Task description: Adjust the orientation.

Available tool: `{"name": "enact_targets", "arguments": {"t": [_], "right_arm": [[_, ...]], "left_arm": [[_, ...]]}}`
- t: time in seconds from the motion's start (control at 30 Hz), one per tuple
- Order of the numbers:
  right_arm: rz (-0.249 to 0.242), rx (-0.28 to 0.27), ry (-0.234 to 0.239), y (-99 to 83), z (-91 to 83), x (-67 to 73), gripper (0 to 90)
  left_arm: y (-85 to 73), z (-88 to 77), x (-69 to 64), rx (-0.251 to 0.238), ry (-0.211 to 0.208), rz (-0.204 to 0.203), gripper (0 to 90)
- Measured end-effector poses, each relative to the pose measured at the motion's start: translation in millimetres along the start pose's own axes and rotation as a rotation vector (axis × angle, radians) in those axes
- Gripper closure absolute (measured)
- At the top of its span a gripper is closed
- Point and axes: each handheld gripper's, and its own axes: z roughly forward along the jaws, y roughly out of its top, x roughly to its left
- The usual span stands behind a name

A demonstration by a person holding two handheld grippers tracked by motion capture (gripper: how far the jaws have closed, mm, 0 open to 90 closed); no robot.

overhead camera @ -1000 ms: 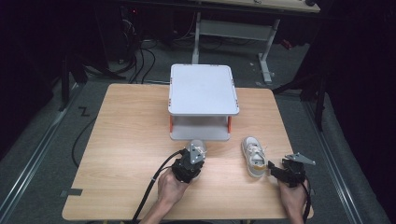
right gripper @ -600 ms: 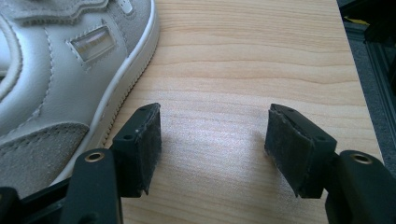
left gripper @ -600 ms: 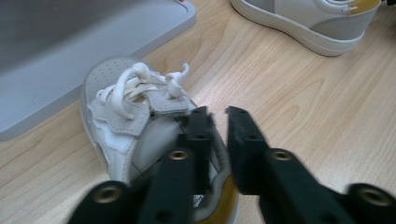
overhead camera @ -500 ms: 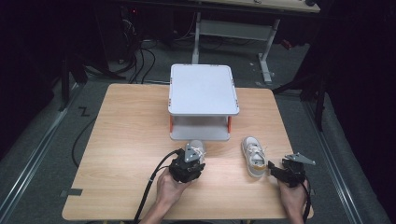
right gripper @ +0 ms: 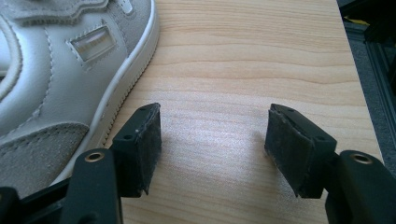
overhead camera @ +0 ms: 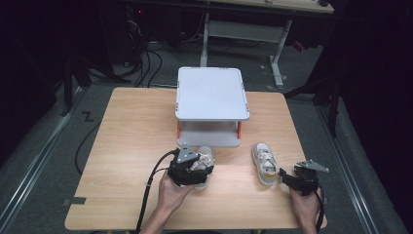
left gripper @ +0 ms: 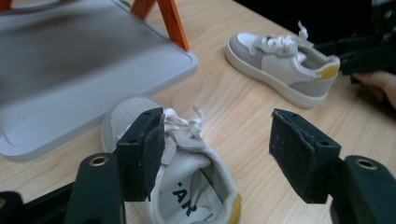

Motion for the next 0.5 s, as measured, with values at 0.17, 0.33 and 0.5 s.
{"name": "enact_targets", "arguments": {"t": [0.17,0.33,0.5], "right_arm": [[0.000,0.000,0.001,0.0,0.0,0.0,36.1],[0.001,0.000,0.000,0.0,0.0,0.0,36.4],[0.004,0.000,0.003,0.1,-0.1,0.1,37.3]], "left_arm": [[2.2,-17.4,12.2,-0.053,0.015,-0.039,34.6],[2.6,-33.3,21.9,-0.077,0.040,-0.056,34.6],[-2.0,-50.8,34.2,-0.100,0.072,-0.076,34.6]]}}
